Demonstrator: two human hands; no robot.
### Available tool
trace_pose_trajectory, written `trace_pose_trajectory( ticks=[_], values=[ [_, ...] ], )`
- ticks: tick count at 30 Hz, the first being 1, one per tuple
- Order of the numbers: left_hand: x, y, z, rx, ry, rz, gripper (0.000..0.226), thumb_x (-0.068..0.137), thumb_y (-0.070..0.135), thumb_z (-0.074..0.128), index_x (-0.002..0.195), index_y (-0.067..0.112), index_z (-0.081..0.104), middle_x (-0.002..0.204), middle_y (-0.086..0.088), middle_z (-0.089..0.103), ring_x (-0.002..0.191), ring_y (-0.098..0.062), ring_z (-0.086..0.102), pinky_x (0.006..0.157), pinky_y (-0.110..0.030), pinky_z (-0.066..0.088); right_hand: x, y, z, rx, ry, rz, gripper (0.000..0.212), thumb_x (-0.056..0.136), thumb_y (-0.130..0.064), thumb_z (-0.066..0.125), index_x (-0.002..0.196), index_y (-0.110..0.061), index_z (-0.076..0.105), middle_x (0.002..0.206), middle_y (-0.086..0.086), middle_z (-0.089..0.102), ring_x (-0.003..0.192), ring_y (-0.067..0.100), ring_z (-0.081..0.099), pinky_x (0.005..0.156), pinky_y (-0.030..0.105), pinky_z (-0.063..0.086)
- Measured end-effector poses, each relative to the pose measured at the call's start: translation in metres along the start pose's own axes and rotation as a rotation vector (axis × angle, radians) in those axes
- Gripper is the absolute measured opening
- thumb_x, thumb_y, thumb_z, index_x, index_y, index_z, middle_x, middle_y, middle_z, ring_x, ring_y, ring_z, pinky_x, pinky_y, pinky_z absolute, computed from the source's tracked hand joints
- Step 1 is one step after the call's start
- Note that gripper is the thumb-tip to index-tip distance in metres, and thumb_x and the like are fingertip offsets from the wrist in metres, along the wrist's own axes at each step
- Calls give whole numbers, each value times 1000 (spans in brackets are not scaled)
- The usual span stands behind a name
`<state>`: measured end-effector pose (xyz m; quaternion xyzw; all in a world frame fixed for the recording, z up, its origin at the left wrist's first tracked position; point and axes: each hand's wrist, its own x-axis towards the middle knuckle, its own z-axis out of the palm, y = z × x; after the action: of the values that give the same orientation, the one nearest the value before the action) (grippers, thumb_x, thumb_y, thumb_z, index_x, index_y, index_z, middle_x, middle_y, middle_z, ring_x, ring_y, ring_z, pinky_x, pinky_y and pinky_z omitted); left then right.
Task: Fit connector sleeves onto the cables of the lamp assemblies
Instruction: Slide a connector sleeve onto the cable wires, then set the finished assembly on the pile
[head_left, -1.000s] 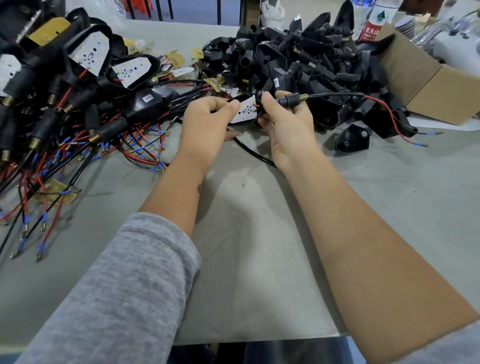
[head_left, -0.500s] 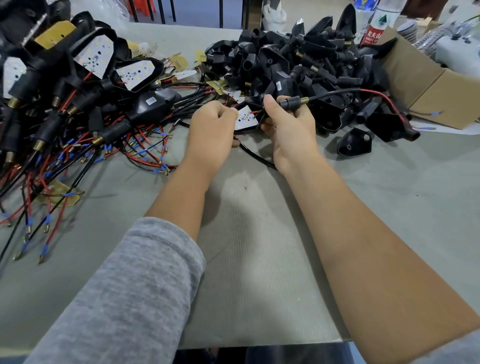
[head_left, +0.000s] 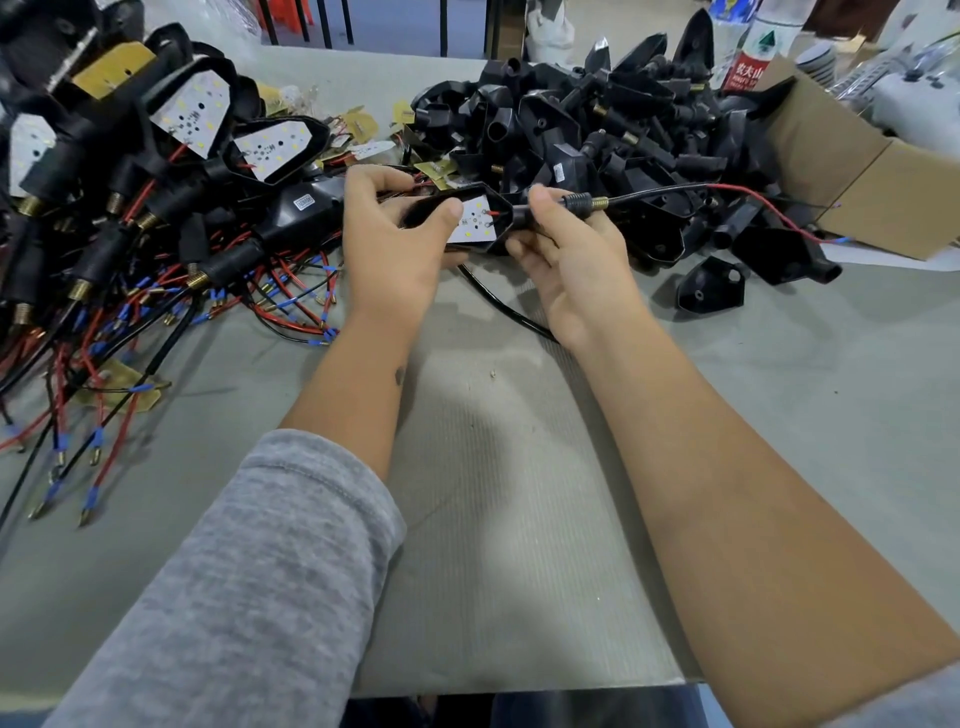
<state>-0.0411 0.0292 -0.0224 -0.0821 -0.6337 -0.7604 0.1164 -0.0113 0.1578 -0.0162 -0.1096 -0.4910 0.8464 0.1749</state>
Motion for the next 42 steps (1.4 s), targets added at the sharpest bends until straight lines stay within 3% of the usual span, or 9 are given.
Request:
trace_pose_trajectory(
  ticks=[5,10,20,24,27,30,34,39,42],
  values=[
    [8,-1,-9,-128,140,-56,30,84,1,73,92,16,48,81,5,67,69,-2,68,58,-24,55,3,-5,0,23,125,101,43,104,-38,41,86,-10,69,67,-1,50,57,11,45,55,22,47],
    [11,-3,-11,-125,184,-80,25,85,5,72,89,17,50,89,-2,66,69,-2,64,58,-20,52,3,-4,-2,-34,219,-51,17,101,-9,47,92,-8,62,76,2,51,62,10,48,56,20,47],
    [17,-3,-12,-292,270,-238,22,85,16,75,96,8,58,86,-4,67,68,-12,66,59,-20,54,3,0,-5,-44,206,-97,11,97,-3,54,88,-2,61,77,9,62,62,12,65,64,23,57],
    [18,4,-12,-562,223,-276,14,90,11,69,78,5,65,68,-1,68,60,-8,66,62,-21,55,2,3,-6,-159,164,-150,10,95,-1,57,88,-2,63,75,9,64,64,14,67,66,25,56],
    [18,6,-12,-695,198,-344,10,95,11,61,92,3,66,91,-9,72,77,-14,70,72,-27,59,1,6,-5,-235,106,-186,8,94,2,57,91,2,64,76,12,63,65,17,67,67,27,56],
    [10,4,-5,-532,53,-472,20,101,15,51,113,1,58,125,-19,60,97,-27,66,79,-34,59,-2,6,-2,-243,77,-203,8,94,3,57,91,1,64,77,13,65,66,17,67,67,27,57],
    [-7,6,11,-221,-203,-504,22,105,18,41,106,3,57,97,-14,68,83,-22,68,78,-33,59,-9,6,2,-324,20,-242,14,93,3,58,84,-6,66,72,9,66,65,15,68,65,26,57],
    [-1,22,9,-71,-183,-360,19,102,15,47,87,5,55,69,-4,67,62,-15,67,61,-27,58,-17,6,8,-524,-8,-380,14,89,-1,62,84,-11,69,79,7,72,77,24,71,79,41,59],
    [6,33,-2,41,-242,-325,18,101,18,47,93,8,59,77,-5,68,66,-16,67,66,-32,61,-23,11,15,-689,-57,-530,17,87,-4,65,81,-20,69,84,3,73,82,20,71,82,44,57]
  ],
)
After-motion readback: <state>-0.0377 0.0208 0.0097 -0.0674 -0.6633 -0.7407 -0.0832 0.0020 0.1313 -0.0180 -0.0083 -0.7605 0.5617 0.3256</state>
